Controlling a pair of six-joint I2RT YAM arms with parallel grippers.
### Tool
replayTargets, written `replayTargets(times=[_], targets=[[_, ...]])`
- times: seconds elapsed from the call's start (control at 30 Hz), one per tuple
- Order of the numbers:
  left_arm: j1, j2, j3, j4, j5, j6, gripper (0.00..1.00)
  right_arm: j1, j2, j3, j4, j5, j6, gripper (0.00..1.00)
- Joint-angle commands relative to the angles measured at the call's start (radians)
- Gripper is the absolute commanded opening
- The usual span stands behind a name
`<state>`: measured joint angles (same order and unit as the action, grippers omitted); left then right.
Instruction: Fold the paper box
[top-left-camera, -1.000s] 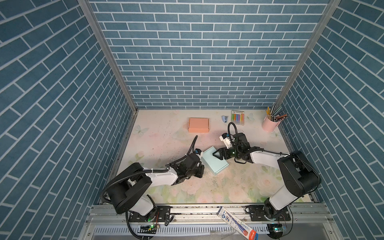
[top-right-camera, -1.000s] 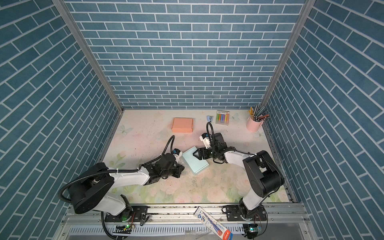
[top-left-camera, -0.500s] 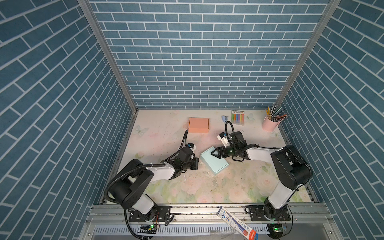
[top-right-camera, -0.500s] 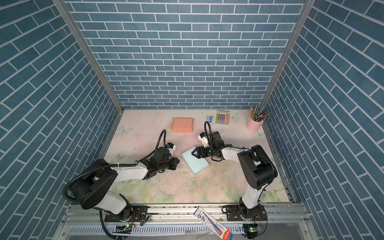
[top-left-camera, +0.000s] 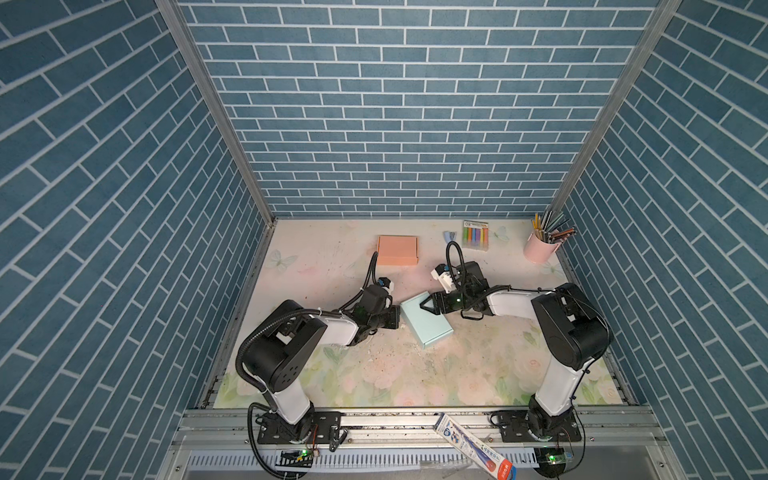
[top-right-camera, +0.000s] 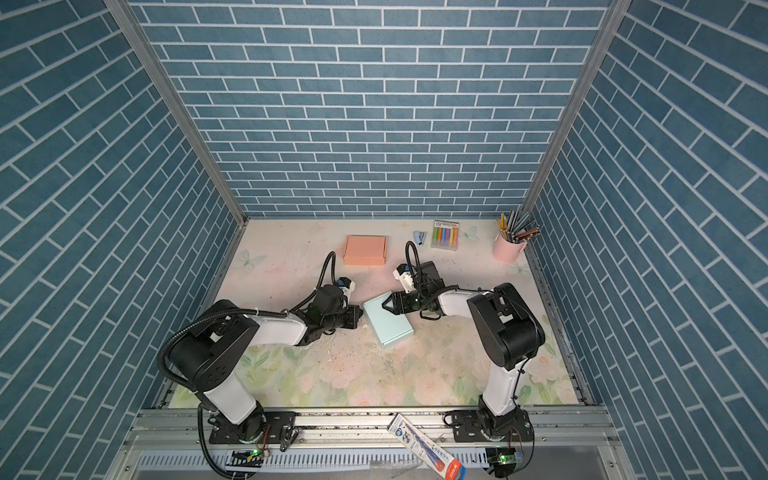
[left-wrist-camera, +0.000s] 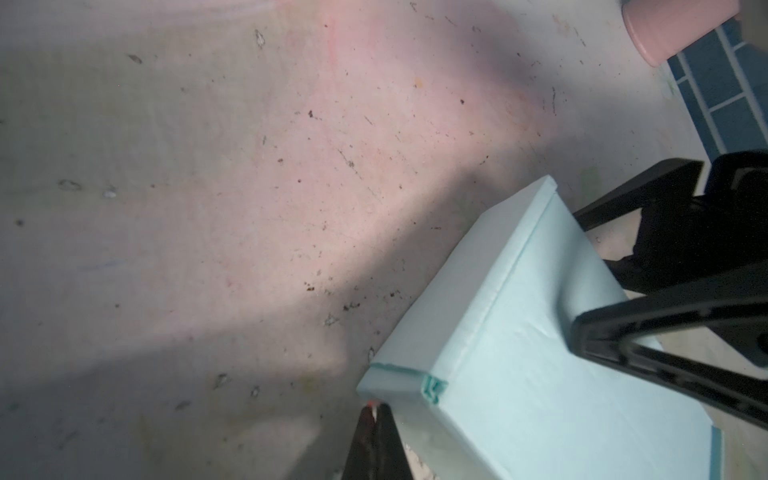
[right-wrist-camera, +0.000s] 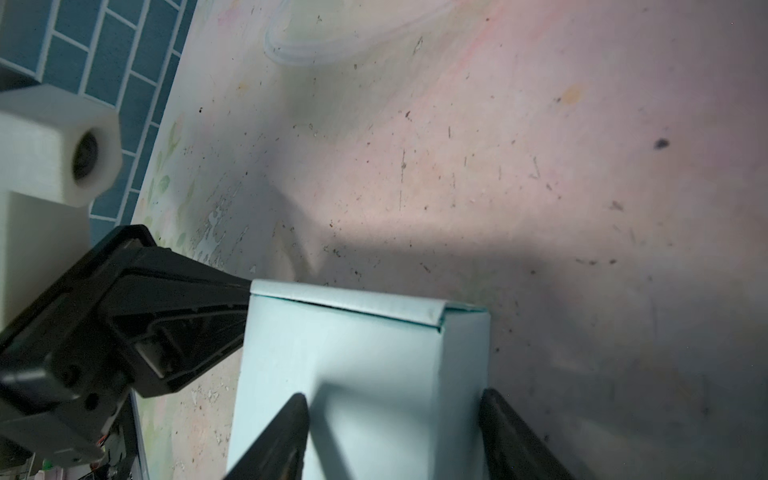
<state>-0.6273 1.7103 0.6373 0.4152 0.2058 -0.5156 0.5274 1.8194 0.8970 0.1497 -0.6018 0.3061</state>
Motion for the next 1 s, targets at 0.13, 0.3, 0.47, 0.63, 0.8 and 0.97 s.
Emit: replayTargets(times=[0.13,0.3,0.47,0.63,0.8,0.97], targets=[[-0.009,0.039,0.024,0.079,0.047,-0.011,0.00,0.077,0.048,0.045,-0.006,-0.067,-0.041,0.63],[-0.019,0.040,0.030,0.083,0.046,-0.011,0.00,0.080,0.033,0.042,-0.010,-0.050,-0.044,0.63],[-0.014,0.009,0.006,0.061,0.026,-0.005,0.00,0.075,0.019,0.045,-0.036,-0.008,-0.048,0.68],[-0.006,-0.038,-0.072,0.058,0.004,-0.009,0.00,0.049,-0.046,0.029,-0.060,0.063,-0.044,0.74],[0.021,-0.131,-0.161,0.046,-0.004,-0.017,0.00,0.026,-0.132,0.031,-0.131,0.141,-0.066,0.78],[0.052,-0.254,-0.173,-0.030,-0.006,0.012,0.11,0.032,-0.259,-0.002,-0.192,0.219,-0.063,0.79]])
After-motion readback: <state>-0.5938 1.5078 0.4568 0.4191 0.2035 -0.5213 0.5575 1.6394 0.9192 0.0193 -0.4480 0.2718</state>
